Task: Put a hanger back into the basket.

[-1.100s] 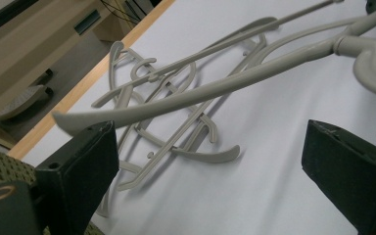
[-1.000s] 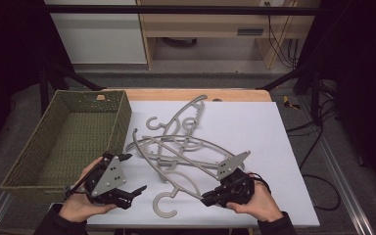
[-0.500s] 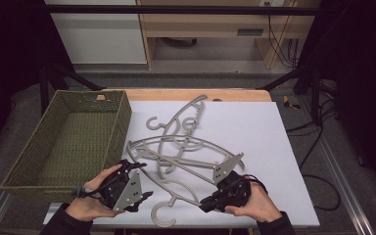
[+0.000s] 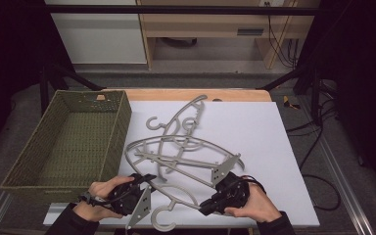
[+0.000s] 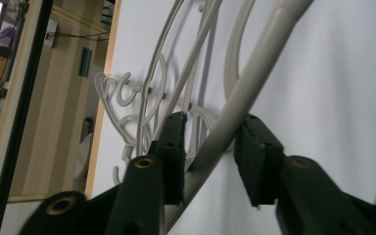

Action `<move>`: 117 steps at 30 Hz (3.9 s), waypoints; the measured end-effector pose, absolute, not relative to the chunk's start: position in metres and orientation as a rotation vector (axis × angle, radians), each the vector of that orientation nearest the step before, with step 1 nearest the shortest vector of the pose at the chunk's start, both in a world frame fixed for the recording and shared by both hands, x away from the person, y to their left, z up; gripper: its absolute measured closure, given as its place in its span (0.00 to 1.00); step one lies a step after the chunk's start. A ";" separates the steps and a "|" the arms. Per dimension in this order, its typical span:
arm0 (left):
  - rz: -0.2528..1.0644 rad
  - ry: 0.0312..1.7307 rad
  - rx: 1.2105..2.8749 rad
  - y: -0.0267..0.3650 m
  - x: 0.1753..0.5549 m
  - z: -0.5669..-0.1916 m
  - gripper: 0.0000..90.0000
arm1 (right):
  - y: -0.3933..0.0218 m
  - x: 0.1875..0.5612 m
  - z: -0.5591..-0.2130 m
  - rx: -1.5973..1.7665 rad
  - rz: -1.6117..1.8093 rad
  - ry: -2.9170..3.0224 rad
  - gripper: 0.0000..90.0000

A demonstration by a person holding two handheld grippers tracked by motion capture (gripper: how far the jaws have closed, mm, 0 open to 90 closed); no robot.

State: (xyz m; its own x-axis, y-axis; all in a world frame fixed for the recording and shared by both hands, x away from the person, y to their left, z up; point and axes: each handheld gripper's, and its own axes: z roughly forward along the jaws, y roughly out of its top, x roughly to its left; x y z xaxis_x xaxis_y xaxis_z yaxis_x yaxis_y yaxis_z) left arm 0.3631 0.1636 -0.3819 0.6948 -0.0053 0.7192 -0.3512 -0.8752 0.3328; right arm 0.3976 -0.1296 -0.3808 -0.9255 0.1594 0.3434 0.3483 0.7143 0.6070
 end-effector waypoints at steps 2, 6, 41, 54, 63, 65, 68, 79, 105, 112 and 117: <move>1.036 -0.283 2.446 0.163 0.362 -0.384 0.76 | -0.131 0.397 -0.380 -0.396 -1.016 -2.655 0.91; 1.053 -0.293 2.430 0.162 0.360 -0.387 0.78 | -0.131 0.398 -0.381 -0.390 -1.020 -2.654 0.91; 0.866 0.038 2.472 0.148 0.357 -0.369 0.91 | -0.163 0.401 -0.360 -0.585 -1.416 -2.757 0.74; 0.766 0.395 2.403 0.156 0.376 -0.366 0.91 | -0.190 0.405 -0.352 -0.944 -1.860 -2.691 0.31; 0.741 0.525 2.355 0.166 0.383 -0.357 0.91 | -0.214 0.402 -0.353 -1.131 -1.941 -2.665 0.23; 0.744 0.555 2.333 0.168 0.383 -0.352 0.91 | -0.220 0.400 -0.354 -1.172 -1.957 -2.660 0.21; 0.752 0.584 2.309 0.171 0.384 -0.347 0.91 | -0.229 0.399 -0.357 -1.233 -1.970 -2.646 0.17; 0.753 0.641 2.189 0.193 0.388 -0.311 0.91 | -0.242 0.401 -0.367 -1.375 -1.933 -2.668 0.12; 0.690 0.722 2.237 0.247 0.445 -0.238 0.91 | -0.250 0.403 -0.374 -1.433 -1.915 -2.690 0.08; 0.709 0.826 2.198 0.279 0.458 -0.233 0.91 | -0.250 0.403 -0.374 -1.433 -1.912 -2.689 0.08; 0.746 0.896 2.212 0.302 0.469 -0.233 0.91 | -0.250 0.403 -0.374 -1.435 -1.909 -2.688 0.08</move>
